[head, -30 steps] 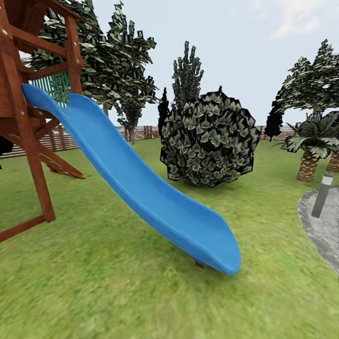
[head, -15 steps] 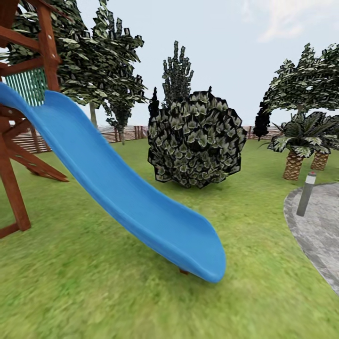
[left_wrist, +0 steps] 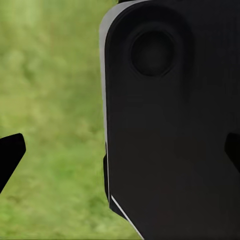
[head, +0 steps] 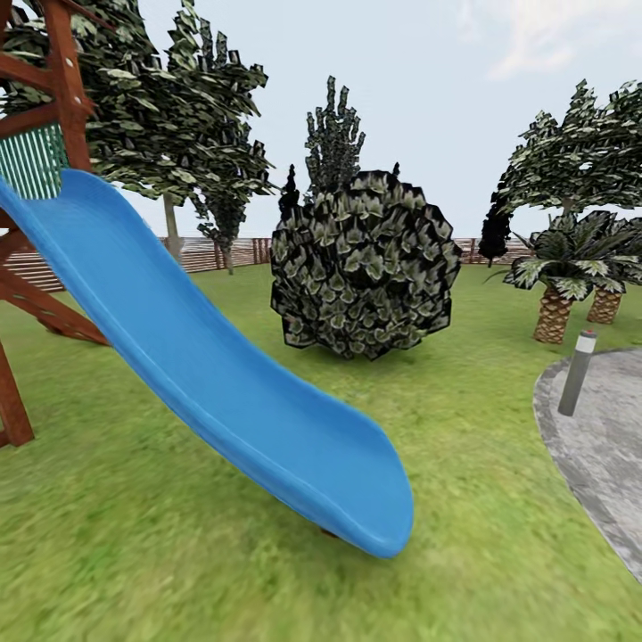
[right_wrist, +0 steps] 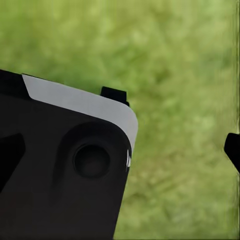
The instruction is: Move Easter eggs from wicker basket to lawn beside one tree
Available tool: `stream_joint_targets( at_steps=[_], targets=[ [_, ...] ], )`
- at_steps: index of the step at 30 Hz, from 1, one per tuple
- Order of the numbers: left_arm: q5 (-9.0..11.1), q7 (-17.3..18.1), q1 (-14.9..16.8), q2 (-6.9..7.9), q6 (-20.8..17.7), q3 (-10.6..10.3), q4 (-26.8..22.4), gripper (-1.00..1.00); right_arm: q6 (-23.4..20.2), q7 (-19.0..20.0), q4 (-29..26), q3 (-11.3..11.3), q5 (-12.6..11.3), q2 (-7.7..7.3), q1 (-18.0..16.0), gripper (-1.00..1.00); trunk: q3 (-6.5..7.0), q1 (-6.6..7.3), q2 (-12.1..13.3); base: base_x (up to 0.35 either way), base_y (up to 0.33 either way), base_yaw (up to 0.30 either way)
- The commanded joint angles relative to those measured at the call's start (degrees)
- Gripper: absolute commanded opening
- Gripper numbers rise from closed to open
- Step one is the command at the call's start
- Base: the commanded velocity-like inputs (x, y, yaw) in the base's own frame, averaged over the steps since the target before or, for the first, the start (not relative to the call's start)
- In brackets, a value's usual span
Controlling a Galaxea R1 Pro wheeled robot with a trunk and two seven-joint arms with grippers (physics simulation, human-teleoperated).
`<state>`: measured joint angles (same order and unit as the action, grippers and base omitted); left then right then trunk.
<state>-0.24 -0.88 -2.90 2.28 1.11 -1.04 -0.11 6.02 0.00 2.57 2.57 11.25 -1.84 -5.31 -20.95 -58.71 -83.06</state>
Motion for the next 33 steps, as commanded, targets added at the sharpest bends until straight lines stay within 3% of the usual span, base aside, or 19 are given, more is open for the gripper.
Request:
stream_joint_targets(
  at_steps=[1,12,33],
  targets=[
    [0.0,-0.1,0.0,0.00,0.1,-0.1,0.0,1.00,0.4,0.0,0.2,0.2,0.1,0.00,-0.1,1.00,-0.05,-0.02,0.0,0.238,-0.279,0.000],
    [-0.1,-0.1,0.0,0.00,0.1,-0.1,0.0,1.00,0.4,0.0,0.2,0.2,0.2,0.05,-0.1,1.00,-0.05,-0.02,0.0,0.235,-0.280,0.021],
    [-0.1,-0.1,0.0,0.00,0.1,-0.2,0.0,1.00,0.4,0.0,0.2,0.2,0.2,0.07,-0.1,1.00,-0.05,-0.02,0.0,0.215,-0.290,0.231]
  ],
)
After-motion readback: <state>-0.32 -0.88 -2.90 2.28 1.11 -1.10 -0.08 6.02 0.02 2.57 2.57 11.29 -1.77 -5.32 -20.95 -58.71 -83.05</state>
